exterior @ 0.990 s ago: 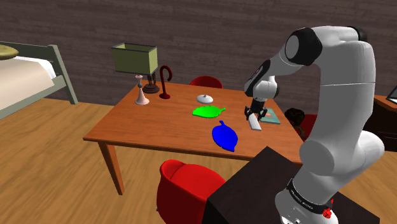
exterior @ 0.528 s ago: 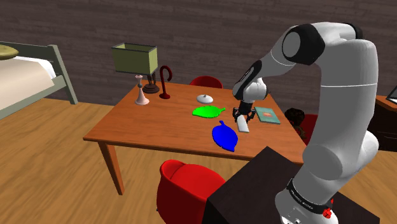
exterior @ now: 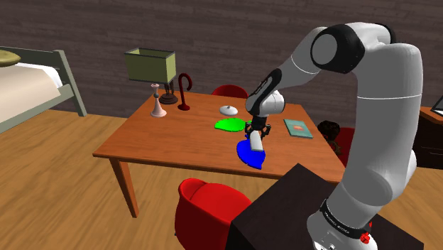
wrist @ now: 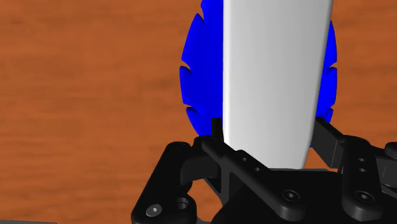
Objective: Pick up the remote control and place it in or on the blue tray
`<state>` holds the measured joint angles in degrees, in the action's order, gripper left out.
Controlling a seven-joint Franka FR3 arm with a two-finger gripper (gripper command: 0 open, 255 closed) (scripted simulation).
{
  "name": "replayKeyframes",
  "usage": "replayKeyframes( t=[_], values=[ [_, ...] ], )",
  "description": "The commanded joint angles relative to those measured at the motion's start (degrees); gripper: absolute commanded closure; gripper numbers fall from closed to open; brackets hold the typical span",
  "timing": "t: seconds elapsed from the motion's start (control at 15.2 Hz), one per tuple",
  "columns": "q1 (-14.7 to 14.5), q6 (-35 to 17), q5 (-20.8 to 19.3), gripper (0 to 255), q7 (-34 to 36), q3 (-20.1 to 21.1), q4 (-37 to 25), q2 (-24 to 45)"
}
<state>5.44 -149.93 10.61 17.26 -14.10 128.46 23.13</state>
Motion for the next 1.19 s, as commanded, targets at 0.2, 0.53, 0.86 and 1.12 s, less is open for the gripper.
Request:
replayKeyframes(
  t=[0.2, 0.53, 0.86, 1.12],
  values=[
    [0.1, -2.5, 1.4, 255, 0.0, 1.3, -0.9, 3.4],
    [1.2, -5.3, 2.8, 255, -1.0, 2.6, -1.8, 7.2],
    [2.0, -7.3, 3.7, 255, -1.7, 3.7, -2.7, 10.0],
    [2.0, -7.3, 3.7, 255, -1.7, 3.7, -2.7, 10.0]
  ],
)
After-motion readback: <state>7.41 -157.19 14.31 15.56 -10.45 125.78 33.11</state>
